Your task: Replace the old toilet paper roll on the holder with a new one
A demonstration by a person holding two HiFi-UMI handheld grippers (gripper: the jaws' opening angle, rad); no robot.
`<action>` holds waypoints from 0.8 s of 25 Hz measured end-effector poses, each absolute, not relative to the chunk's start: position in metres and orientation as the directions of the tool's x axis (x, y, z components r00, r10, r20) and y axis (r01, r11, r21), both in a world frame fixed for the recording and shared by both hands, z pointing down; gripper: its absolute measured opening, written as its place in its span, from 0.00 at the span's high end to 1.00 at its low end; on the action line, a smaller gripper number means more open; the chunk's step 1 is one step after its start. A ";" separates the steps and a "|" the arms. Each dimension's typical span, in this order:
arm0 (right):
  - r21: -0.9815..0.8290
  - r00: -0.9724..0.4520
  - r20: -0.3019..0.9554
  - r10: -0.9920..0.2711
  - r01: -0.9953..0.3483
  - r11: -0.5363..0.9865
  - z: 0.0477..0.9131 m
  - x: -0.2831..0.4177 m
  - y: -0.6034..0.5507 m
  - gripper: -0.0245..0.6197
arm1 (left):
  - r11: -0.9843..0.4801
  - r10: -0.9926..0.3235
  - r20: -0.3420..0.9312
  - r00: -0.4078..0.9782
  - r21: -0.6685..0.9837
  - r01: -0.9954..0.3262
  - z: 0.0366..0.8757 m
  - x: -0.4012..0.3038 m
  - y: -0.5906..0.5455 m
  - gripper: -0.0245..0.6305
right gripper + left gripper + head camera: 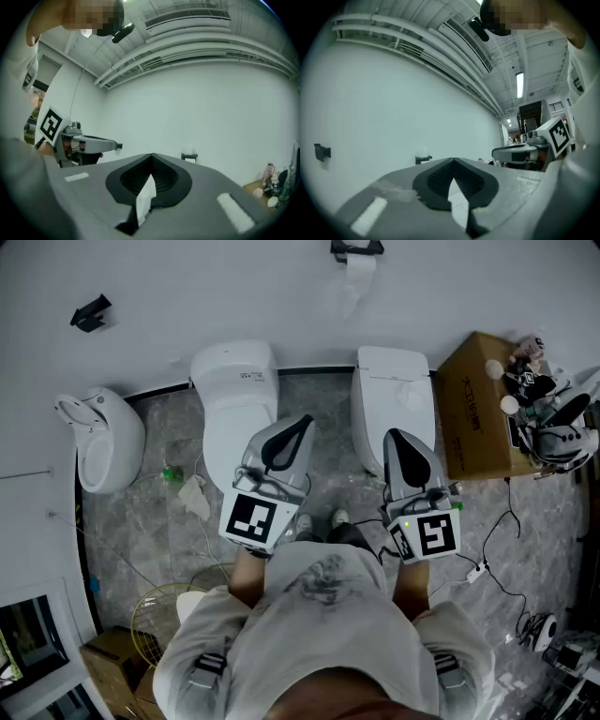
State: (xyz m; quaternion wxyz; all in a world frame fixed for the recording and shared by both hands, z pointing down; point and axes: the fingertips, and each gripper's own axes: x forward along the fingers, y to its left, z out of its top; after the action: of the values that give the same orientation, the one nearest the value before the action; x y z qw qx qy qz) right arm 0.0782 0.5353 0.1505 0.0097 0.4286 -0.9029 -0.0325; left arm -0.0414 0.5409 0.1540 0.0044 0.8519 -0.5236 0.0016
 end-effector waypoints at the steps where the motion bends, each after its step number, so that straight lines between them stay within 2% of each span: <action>1: 0.070 -0.635 -0.010 -0.773 -0.771 0.633 0.151 0.074 0.534 0.97 | -0.449 -0.893 0.005 0.449 0.006 -0.893 0.155 -0.044 0.540 0.96; 12: 0.083 -0.618 -0.014 -0.786 -0.784 0.615 0.157 0.049 0.516 0.97 | -0.467 -0.883 0.020 0.468 0.027 -0.884 0.166 -0.061 0.525 0.96; 20: 0.071 -0.601 -0.025 -0.799 -0.798 0.598 0.161 0.056 0.481 0.96 | -0.476 -0.879 0.030 0.477 0.027 -0.879 0.169 -0.052 0.489 0.96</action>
State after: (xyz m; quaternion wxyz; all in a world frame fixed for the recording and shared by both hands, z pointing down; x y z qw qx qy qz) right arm 0.0564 0.4813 0.1613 0.0048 0.4466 -0.8940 -0.0373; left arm -0.0520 0.4888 0.1686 0.0194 0.8591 -0.5115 0.0059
